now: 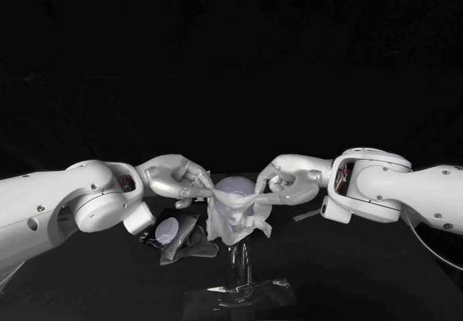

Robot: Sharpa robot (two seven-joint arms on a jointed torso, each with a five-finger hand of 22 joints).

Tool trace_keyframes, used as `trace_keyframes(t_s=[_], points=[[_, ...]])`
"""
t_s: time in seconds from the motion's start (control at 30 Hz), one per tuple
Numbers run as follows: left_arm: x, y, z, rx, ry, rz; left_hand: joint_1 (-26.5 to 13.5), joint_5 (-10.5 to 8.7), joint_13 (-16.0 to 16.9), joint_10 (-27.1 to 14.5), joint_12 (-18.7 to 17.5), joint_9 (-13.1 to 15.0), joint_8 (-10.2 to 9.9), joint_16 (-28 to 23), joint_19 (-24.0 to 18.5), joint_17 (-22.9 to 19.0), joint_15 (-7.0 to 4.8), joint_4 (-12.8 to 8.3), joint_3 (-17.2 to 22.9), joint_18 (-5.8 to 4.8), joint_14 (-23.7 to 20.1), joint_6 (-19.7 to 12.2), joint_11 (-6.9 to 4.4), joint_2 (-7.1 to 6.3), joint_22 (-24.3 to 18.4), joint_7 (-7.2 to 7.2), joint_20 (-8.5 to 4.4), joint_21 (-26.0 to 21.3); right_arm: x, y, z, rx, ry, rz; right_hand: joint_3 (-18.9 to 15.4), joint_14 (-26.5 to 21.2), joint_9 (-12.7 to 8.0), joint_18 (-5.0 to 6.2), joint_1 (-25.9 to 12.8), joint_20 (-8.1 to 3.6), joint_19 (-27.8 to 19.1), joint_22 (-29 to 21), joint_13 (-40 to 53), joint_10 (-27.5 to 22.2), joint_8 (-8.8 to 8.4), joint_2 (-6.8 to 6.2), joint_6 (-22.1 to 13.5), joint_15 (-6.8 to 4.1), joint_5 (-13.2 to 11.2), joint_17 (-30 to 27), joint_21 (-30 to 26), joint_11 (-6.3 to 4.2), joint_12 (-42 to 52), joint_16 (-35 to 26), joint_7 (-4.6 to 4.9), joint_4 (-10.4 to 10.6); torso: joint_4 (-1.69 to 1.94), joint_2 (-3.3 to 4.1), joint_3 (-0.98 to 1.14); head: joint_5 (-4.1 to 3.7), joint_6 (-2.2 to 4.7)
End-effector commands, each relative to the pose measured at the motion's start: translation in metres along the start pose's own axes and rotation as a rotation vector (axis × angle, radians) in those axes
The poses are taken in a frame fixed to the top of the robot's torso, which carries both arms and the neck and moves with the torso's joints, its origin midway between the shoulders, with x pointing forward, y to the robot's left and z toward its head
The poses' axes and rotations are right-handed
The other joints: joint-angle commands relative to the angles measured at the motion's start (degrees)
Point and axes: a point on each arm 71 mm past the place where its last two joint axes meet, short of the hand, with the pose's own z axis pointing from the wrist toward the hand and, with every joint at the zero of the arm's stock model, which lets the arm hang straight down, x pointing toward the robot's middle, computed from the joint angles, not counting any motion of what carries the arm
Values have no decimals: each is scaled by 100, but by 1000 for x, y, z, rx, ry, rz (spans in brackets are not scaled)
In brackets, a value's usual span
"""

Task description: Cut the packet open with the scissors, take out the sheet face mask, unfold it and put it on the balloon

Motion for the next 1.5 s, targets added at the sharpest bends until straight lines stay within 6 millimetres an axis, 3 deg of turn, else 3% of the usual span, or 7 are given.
trace_keyframes(t_s=[0.03, 0.23, 0.6, 0.9, 1.5], points=[[-4, 8, 7, -27, -58, -1, -41, 17, -8, 32, 38, 213, 24, 3, 69, 41, 11, -7, 32, -108, 55, 1, -7, 14, 25, 47, 5, 24, -1, -13, 4, 61, -36, -13, 248, 445, 3, 18, 58, 15, 418, 1373, -1, -34, -11, -17, 12, 17, 17, 1018, -31, 11, -31, -14, -41, -282, -6, 17, -3, -22, -100], [-14, 20, 25, -52, -132, 21, -142, 17, 12, 137, 122, 245, 28, 60, 157, 305, -7, -83, 80, -124, 227, -18, -29, 19, 91, 33, -4, 69, -2, -35, 13, 128, -69, -11, 245, 442, 1, 23, 69, 16, 406, 1366, -8, -39, -15, -8, 9, 17, 17, 1011, -50, 11, -44, -23, -40, -282, 4, 40, -4, -27, -186], [-29, 22, 51, -48, -219, 50, -223, 17, 40, 235, 222, 272, 24, 106, 371, 527, -31, -166, 115, -170, 372, -21, -53, 26, 286, 18, -20, 183, -10, -59, 30, 219, -120, -39, 240, 437, -1, 34, 77, 16, 380, 1350, -26, -50, -21, 1, 4, 16, 16, 995, -94, 13, -73, -43, -37, -279, -1, 68, -3, -31, -253], [-32, 17, 62, -45, -220, 82, -251, 19, 51, 265, 262, 281, 18, 124, 459, 620, -40, -213, 138, -188, 431, -16, -63, 25, 366, 12, -29, 231, -16, -60, 37, 217, -195, -73, 193, 425, -13, 48, 86, 19, 350, 1332, -133, -125, -52, 2, -32, 18, 12, 965, -145, 24, -239, -83, -23, -260, -6, 48, 12, -29, -280], [-51, 15, 64, -78, -236, 132, -298, 19, 61, 296, 308, 291, 5, 148, 567, 755, -51, -286, 188, -210, 514, 5, -72, 20, 466, 7, -42, 294, -31, -60, 48, 224, -208, -147, 185, 436, -13, 34, 95, 19, 382, 1350, -87, -101, -52, 4, -31, 18, 12, 997, -95, 23, -179, -46, -25, -263, -1, 46, 10, -44, -314]])
